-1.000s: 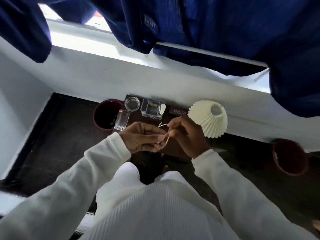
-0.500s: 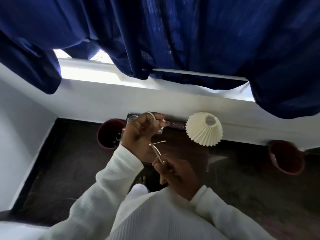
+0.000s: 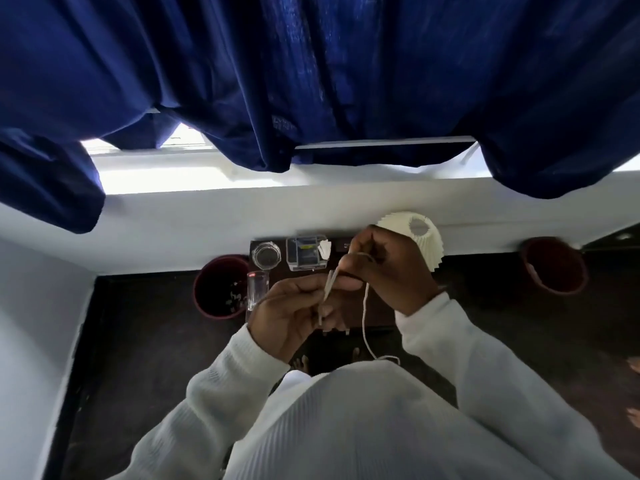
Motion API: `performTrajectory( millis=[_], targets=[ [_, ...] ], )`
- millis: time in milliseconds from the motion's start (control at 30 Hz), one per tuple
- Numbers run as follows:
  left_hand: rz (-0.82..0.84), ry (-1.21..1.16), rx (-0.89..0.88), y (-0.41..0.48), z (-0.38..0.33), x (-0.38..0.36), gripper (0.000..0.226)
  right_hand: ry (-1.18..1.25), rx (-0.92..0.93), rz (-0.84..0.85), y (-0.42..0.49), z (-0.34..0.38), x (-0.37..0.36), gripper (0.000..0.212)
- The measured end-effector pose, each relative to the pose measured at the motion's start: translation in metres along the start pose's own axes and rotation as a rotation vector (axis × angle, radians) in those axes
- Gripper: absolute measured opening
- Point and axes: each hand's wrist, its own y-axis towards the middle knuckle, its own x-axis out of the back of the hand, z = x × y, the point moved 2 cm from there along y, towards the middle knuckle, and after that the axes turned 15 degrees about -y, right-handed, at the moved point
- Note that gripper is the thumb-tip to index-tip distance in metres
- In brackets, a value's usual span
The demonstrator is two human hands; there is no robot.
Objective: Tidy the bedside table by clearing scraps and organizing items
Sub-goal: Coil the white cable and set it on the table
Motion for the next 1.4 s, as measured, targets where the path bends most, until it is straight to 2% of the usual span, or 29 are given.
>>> performTrajectory(
  millis=[67, 133, 233, 300, 367, 467, 567, 600, 633, 667, 733, 800, 867, 933, 1000, 1067, 1133, 1200, 1300, 1333, 1400],
  targets=[
    [0.035, -0.046, 0.013, -0.003, -0.011, -0.004, 0.034, 0.211, -0.076, 0.071, 0.000, -0.008, -0.024, 0.015],
    [0.002, -0.084, 0.015, -0.006, -0.022, -0.007, 0.036, 0.300, -0.174, 0.104, -0.009, -0.018, -0.051, 0.028],
    [-0.025, -0.106, -0.092, -0.004, -0.037, -0.009, 0.044, 0.188, -0.214, 0.269, -0.033, -0.028, -0.083, 0.063],
    [-0.069, -0.088, -0.180, 0.004, -0.043, -0.007, 0.042, 0.046, -0.184, 0.432, -0.049, -0.026, -0.094, 0.064],
    [-0.188, 0.102, -0.276, 0.015, -0.043, 0.000, 0.036, -0.134, -0.108, 0.514, -0.059, -0.022, -0.092, 0.050],
    [-0.332, 0.540, -0.384, 0.023, -0.031, 0.009, 0.028, -0.339, 0.027, 0.507, -0.061, -0.008, -0.068, 0.026],
    [-0.274, 1.091, -0.505, 0.020, -0.017, 0.013, 0.024, -0.394, 0.188, 0.345, -0.049, 0.014, -0.030, 0.020],
    [-0.223, 1.232, -0.523, 0.018, -0.012, 0.011, 0.022, -0.383, 0.199, 0.313, -0.044, 0.020, -0.016, 0.020],
    [-0.194, 1.263, -0.501, 0.017, -0.007, 0.009, 0.020, -0.371, 0.178, 0.298, -0.037, 0.025, -0.004, 0.021],
    [-0.187, 1.168, -0.412, 0.016, -0.001, 0.005, 0.021, -0.364, 0.153, 0.278, -0.030, 0.027, 0.008, 0.025],
    [-0.193, 0.706, -0.187, 0.014, 0.008, -0.003, 0.029, -0.341, 0.131, 0.197, -0.014, 0.026, 0.025, 0.026],
    [-0.178, 0.341, -0.089, 0.014, 0.009, -0.013, 0.039, -0.238, 0.067, 0.094, 0.001, 0.015, 0.034, 0.022],
    [-0.119, 0.176, -0.116, 0.016, 0.007, -0.026, 0.043, -0.082, -0.042, 0.067, 0.011, 0.000, 0.031, 0.021],
    [-0.055, 0.051, -0.158, 0.020, 0.002, -0.041, 0.043, 0.063, -0.112, 0.154, 0.009, -0.013, 0.015, 0.029],
    [-0.039, 0.002, -0.214, 0.026, -0.002, -0.051, 0.042, 0.201, -0.208, 0.227, -0.006, -0.021, -0.006, 0.043],
    [-0.065, 0.026, -0.262, 0.033, -0.004, -0.055, 0.041, 0.231, -0.266, 0.302, -0.027, -0.025, -0.022, 0.038],
    [-0.121, 0.118, -0.333, 0.041, -0.003, -0.053, 0.038, 0.069, -0.173, 0.446, -0.045, -0.025, -0.029, 0.030],
    [-0.217, 0.444, -0.473, 0.046, -0.004, -0.049, 0.030, -0.194, -0.014, 0.540, -0.057, -0.028, -0.027, 0.021],
    [-0.258, 1.128, -0.595, 0.048, -0.004, -0.039, 0.024, -0.352, 0.094, 0.456, -0.060, -0.022, -0.008, 0.018],
    [-0.246, 1.251, -0.598, 0.047, -0.003, -0.035, 0.023, -0.366, 0.141, 0.385, -0.057, -0.017, 0.002, 0.018],
    [-0.204, 1.353, -0.566, 0.046, 0.002, -0.030, 0.021, -0.350, 0.217, 0.263, -0.048, -0.009, 0.024, 0.015]
  ],
)
